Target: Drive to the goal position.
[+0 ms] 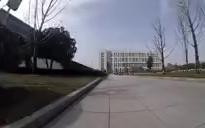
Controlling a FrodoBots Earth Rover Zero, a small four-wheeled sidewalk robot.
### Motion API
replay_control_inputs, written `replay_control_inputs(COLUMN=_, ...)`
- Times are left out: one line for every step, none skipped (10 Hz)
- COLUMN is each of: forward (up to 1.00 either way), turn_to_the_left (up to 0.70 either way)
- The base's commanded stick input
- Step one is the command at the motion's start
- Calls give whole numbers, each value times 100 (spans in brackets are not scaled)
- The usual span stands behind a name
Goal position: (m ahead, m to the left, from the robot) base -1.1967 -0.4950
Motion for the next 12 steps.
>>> replay_control_inputs(forward=4, turn_to_the_left=5)
replay_control_inputs(forward=0, turn_to_the_left=0)
replay_control_inputs(forward=0, turn_to_the_left=0)
replay_control_inputs(forward=0, turn_to_the_left=0)
replay_control_inputs(forward=0, turn_to_the_left=0)
replay_control_inputs(forward=0, turn_to_the_left=0)
replay_control_inputs(forward=0, turn_to_the_left=0)
replay_control_inputs(forward=0, turn_to_the_left=0)
replay_control_inputs(forward=15, turn_to_the_left=0)
replay_control_inputs(forward=40, turn_to_the_left=0)
replay_control_inputs(forward=62, turn_to_the_left=0)
replay_control_inputs(forward=70, turn_to_the_left=0)
